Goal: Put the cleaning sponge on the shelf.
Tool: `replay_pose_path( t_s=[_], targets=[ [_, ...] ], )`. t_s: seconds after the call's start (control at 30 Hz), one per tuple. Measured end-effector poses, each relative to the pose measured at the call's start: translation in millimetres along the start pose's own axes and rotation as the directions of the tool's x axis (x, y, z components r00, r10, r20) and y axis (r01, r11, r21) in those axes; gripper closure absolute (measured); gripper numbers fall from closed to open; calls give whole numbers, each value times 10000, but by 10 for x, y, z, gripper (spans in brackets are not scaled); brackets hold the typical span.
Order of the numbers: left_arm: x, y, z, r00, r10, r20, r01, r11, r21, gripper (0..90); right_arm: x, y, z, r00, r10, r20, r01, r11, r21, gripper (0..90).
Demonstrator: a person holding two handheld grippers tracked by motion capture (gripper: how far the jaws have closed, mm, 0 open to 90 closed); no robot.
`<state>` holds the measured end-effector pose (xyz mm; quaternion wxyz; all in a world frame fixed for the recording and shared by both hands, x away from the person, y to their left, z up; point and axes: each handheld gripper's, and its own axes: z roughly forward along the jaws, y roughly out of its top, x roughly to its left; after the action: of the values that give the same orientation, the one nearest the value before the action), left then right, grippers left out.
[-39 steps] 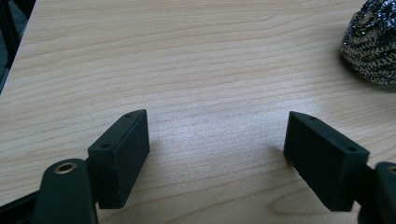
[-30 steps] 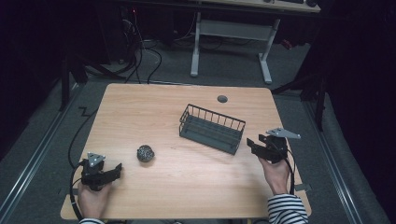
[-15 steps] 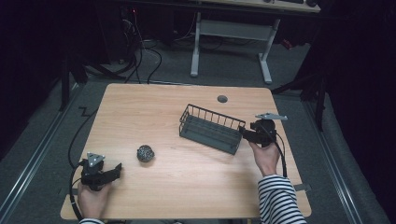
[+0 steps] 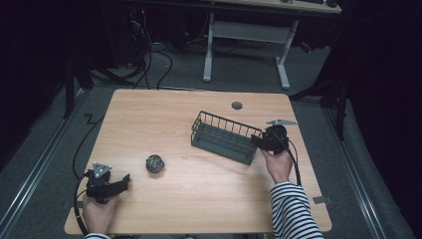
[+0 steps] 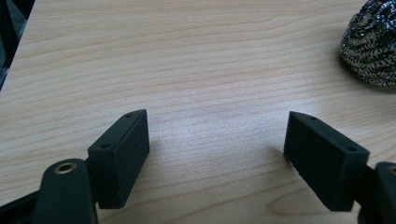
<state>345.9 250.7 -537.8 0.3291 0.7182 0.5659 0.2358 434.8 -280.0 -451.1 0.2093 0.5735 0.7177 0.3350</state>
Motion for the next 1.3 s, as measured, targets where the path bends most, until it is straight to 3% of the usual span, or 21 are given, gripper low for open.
replay_pose_path(
  t_s=[0.3, 0.63, 0.97, 1.3],
  targets=[
    [2, 0, -2, 10000, -8, 22, 8, 10000, 8, 228, 50, -29, 50, 9993, -360, 61, 358, 9990, 254, 598],
    [1, 0, -1, 10000, -3, 16, 3, 10000, 7, 228, 84, -49, 24, 9979, -639, 66, 636, 9975, 319, 614],
    [1, 0, -1, 10000, 5, 18, -5, 10000, 10, 227, 206, -112, -31, 9935, -1115, -249, 1124, 9930, 369, 616],
    [0, 0, 0, 10000, 0, 16, 0, 10000, -3, 226, 295, -232, -129, 9908, -1284, -425, 1293, 9914, 195, 596]
  ],
)
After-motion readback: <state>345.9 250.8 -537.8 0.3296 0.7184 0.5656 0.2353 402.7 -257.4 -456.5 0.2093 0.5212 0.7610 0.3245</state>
